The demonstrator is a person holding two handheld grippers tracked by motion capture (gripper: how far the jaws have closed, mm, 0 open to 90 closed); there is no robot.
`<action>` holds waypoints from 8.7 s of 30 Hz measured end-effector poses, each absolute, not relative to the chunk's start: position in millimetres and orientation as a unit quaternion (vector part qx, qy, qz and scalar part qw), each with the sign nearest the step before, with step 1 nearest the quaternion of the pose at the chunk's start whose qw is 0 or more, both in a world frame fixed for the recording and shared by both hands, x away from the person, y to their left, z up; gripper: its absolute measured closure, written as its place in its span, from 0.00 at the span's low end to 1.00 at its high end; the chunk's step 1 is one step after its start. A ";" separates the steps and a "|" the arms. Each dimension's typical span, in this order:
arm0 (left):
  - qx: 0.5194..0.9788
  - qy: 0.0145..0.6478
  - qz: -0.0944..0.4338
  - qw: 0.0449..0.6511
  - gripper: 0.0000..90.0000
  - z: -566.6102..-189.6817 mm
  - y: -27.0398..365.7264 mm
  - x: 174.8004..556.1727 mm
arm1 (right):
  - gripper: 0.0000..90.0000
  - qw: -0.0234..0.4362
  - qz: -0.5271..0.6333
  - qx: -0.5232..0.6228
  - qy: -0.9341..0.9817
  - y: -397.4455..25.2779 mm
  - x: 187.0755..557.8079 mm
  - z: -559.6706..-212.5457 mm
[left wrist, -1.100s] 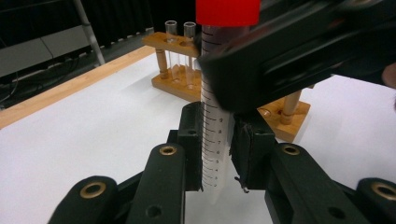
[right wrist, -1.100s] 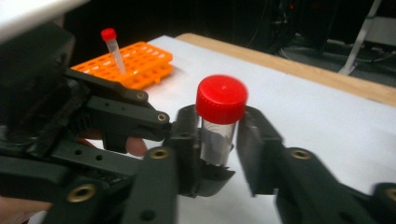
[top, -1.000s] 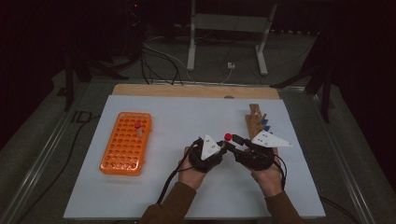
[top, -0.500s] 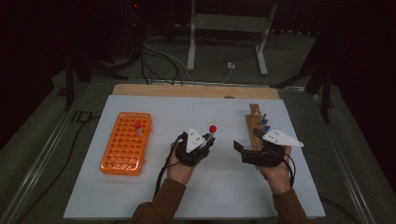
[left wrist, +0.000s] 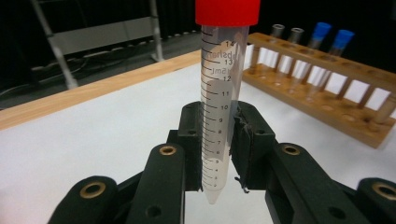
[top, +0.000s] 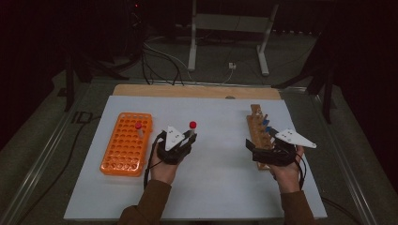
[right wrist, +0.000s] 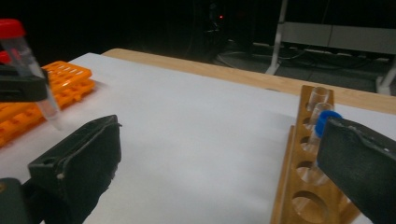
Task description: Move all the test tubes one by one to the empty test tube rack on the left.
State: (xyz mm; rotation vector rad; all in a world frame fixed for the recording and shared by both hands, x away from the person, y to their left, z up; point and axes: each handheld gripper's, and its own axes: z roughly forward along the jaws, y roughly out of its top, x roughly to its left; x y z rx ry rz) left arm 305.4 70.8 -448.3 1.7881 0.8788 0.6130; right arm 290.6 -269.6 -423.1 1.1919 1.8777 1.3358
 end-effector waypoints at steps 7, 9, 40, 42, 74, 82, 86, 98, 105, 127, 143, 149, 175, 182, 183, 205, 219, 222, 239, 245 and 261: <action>0.725 0.392 0.270 0.497 0.84 -448.6 103.4 305.2 | 0.00 0.275 0.501 0.447 0.688 -275.0 289.5 -421.5; 0.720 0.400 0.274 0.496 0.84 -448.6 112.4 305.0 | 0.00 0.275 0.499 0.449 0.688 -276.3 290.0 -421.9; 0.677 0.480 0.328 0.452 0.84 -464.8 210.4 301.9 | 0.00 0.275 0.496 0.455 0.687 -278.7 290.1 -425.7; 0.677 0.481 0.326 0.451 0.84 -465.9 209.5 303.2 | 0.00 0.275 0.496 0.455 0.687 -279.0 290.1 -425.7; 0.725 0.527 0.271 0.350 0.77 -484.5 199.0 315.6 | 0.00 0.275 0.490 0.459 0.688 -283.8 292.6 -427.6; 0.688 0.508 0.275 0.438 0.44 -473.4 208.3 300.9 | 0.00 0.268 0.488 0.465 0.689 -290.3 297.0 -427.1; 0.681 0.498 0.264 0.468 0.18 -467.3 207.9 297.3 | 0.01 0.264 0.483 0.469 0.691 -293.5 301.4 -429.8; 0.665 0.483 0.280 0.497 0.00 -454.7 199.3 287.1 | 0.36 0.303 0.409 0.494 0.706 -305.2 326.0 -447.8; 0.636 0.503 0.282 0.513 0.01 -453.3 212.1 282.4 | 0.63 0.304 0.397 0.491 0.713 -304.9 338.1 -455.2; 0.644 0.486 0.293 0.513 0.01 -447.5 201.5 272.6 | 0.85 0.304 0.429 0.499 0.689 -307.6 337.4 -440.9; 0.666 0.450 0.278 0.526 0.01 -437.1 174.3 269.3 | 0.85 0.331 0.461 0.461 0.682 -296.5 315.0 -407.4; 0.680 0.418 0.267 0.540 0.01 -429.0 148.3 270.4 | 0.85 0.304 0.475 0.443 0.697 -280.8 311.1 -405.6; 0.755 0.321 0.195 0.538 0.09 -437.3 37.9 290.9 | 0.85 0.210 0.494 0.384 0.751 -222.0 296.7 -417.2; 0.777 0.308 0.178 0.519 0.20 -446.2 13.8 293.6 | 0.84 0.195 0.493 0.373 0.761 -213.3 295.2 -420.2; 0.779 0.308 0.181 0.515 0.22 -447.5 10.1 293.5 | 0.84 0.193 0.494 0.373 0.762 -212.3 294.9 -420.6; 0.798 0.266 0.163 0.516 0.85 -459.8 -16.9 292.8 | 0.85 0.159 0.493 0.355 0.778 -203.6 294.7 -424.8; 0.788 0.303 0.173 0.507 0.86 -464.6 5.5 298.3 | 0.38 0.171 0.521 0.372 0.749 -225.5 299.1 -414.2; 0.782 0.313 0.176 0.509 0.86 -462.8 15.8 298.7 | 0.27 0.177 0.520 0.385 0.742 -230.9 301.0 -413.1; 0.743 0.373 0.212 0.514 0.86 -449.4 90.8 294.7 | 0.03 0.218 0.515 0.443 0.701 -268.0 307.1 -406.4; 0.740 0.384 0.230 0.502 0.86 -448.8 117.8 287.9 | 0.00 0.232 0.507 0.442 0.703 -267.6 306.9 -406.7; 0.710 0.420 0.287 0.487 0.86 -455.1 191.4 274.1 | 0.00 0.233 0.509 0.442 0.701 -268.5 306.4 -407.6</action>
